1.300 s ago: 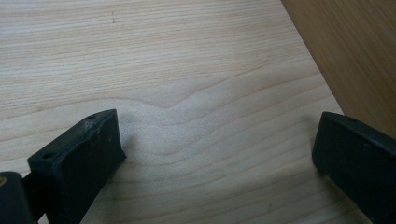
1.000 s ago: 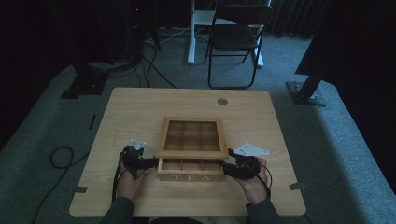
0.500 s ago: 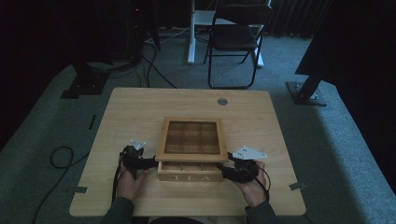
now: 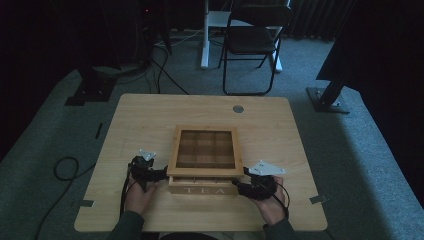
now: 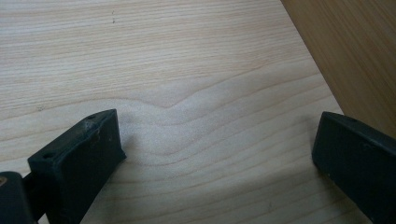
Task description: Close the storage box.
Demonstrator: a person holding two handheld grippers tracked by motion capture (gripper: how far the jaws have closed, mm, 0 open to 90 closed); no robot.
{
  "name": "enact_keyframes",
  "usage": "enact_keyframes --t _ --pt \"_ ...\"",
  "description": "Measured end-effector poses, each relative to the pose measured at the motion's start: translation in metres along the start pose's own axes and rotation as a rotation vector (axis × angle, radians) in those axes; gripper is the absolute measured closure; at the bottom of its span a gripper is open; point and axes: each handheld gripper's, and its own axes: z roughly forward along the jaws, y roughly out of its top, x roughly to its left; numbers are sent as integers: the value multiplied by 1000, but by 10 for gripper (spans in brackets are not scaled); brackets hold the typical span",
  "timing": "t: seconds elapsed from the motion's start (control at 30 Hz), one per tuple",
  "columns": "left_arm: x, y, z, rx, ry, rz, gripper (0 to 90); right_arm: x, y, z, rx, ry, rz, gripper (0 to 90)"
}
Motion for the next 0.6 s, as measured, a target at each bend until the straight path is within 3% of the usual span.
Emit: enact_keyframes --t 0.6 --pt "0 0 0 -3 1 -3 16 2 -12 1 30 -7 -8 438"
